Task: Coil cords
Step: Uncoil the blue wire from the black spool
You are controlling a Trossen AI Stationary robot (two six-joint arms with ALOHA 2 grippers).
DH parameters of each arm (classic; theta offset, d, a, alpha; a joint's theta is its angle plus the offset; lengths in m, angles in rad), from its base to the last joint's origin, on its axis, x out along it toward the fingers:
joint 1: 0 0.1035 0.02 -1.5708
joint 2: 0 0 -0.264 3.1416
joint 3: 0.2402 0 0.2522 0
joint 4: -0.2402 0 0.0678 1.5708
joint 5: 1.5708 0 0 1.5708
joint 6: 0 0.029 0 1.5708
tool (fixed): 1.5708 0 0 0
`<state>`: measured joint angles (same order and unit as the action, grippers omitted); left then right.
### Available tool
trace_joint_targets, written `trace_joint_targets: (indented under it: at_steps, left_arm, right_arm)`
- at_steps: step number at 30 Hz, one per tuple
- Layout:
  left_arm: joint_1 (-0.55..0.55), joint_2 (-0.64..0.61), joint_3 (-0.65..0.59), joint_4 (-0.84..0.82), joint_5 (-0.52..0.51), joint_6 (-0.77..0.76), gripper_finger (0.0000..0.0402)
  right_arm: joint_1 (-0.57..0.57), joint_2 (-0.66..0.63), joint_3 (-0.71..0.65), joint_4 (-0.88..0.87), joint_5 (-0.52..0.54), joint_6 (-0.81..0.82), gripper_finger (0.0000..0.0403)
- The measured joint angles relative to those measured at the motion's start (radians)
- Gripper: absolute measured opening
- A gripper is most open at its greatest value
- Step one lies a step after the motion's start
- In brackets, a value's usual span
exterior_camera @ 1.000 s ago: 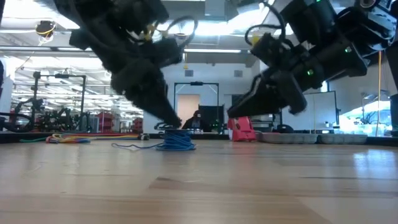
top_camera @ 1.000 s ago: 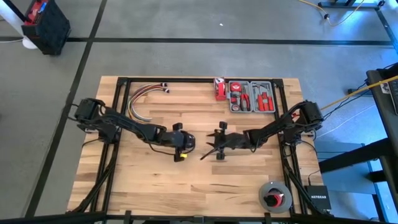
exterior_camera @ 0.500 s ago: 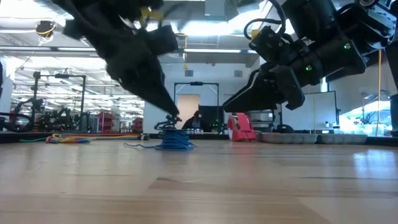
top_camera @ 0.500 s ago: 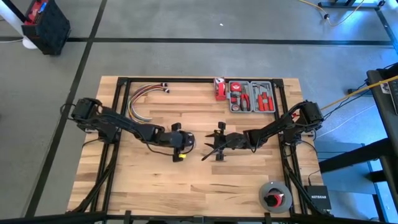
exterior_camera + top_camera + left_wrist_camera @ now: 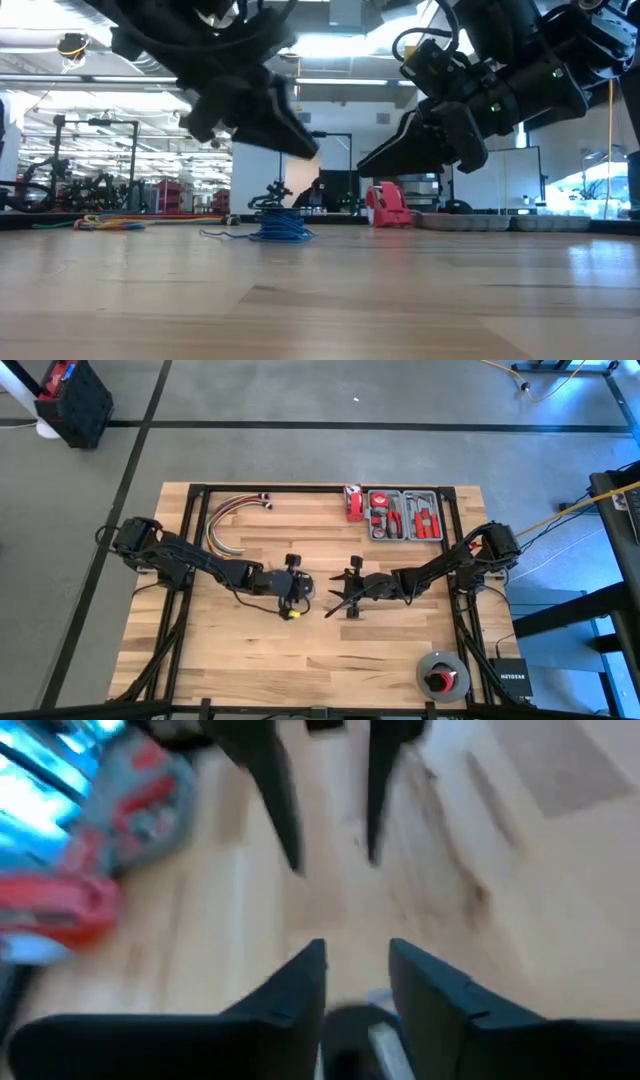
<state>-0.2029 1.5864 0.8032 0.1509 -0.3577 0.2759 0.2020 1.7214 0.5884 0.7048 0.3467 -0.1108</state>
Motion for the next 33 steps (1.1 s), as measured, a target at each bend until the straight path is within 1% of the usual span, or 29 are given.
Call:
trace_joint_targets:
  at_steps: [2,4,6,8,10,12,14,19,24,30,33]
  left_arm:
    - [-0.002,-0.006,0.0,0.034,-0.011,0.048,0.013]
    - [-0.02,-0.009,0.01,0.037,-0.02,0.057,0.0154]
    - [-0.053,-0.009,0.012,-0.019,-0.041,0.058,0.0171]
    - [-0.096,0.008,0.011,-0.099,-0.111,0.069,0.018]
    - [-0.134,0.039,0.01,-0.151,-0.23,0.076,0.0183]
    - [-0.156,0.076,0.01,-0.147,-0.337,0.077,0.0182]
    - [-0.164,0.111,0.01,-0.139,-0.399,0.076,0.0179]
    - [-0.164,0.175,0.01,-0.141,-0.417,0.072,0.0172]
    - [-0.162,0.19,0.01,-0.139,-0.528,0.068,0.0161]
    - [-0.136,0.19,0.01,-0.138,-0.517,0.064,0.0136]
    - [-0.122,0.19,0.01,-0.14,-0.486,0.049,0.0107]
  right_arm:
    - [0.0,0.0,0.0,-0.002,0.0,0.0,0.0161]
    - [0.0,0.0,0.0,-0.005,0.0,0.0,0.0161]
    - [0.0,0.0,0.0,-0.011,0.0,0.0,0.0161]
    - [0.0,0.0,0.0,-0.025,-0.001,0.0,0.0161]
    - [0.0,0.0,0.0,-0.041,-0.001,0.0,0.0161]
    - [0.0,0.0,0.0,-0.047,0.0,0.0,0.0161]
    - [0.0,0.0,0.0,-0.049,-0.001,0.0,0.0161]
    - [0.0,0.0,0.0,-0.048,0.0,0.0,0.0161]
    - [0.0,0.0,0.0,-0.046,0.0,0.0,0.0161]
    - [0.0,0.0,0.0,-0.045,0.0,0.0,0.0161]
    - [0.0,0.0,0.0,-0.045,0.0,0.0,0.0161]
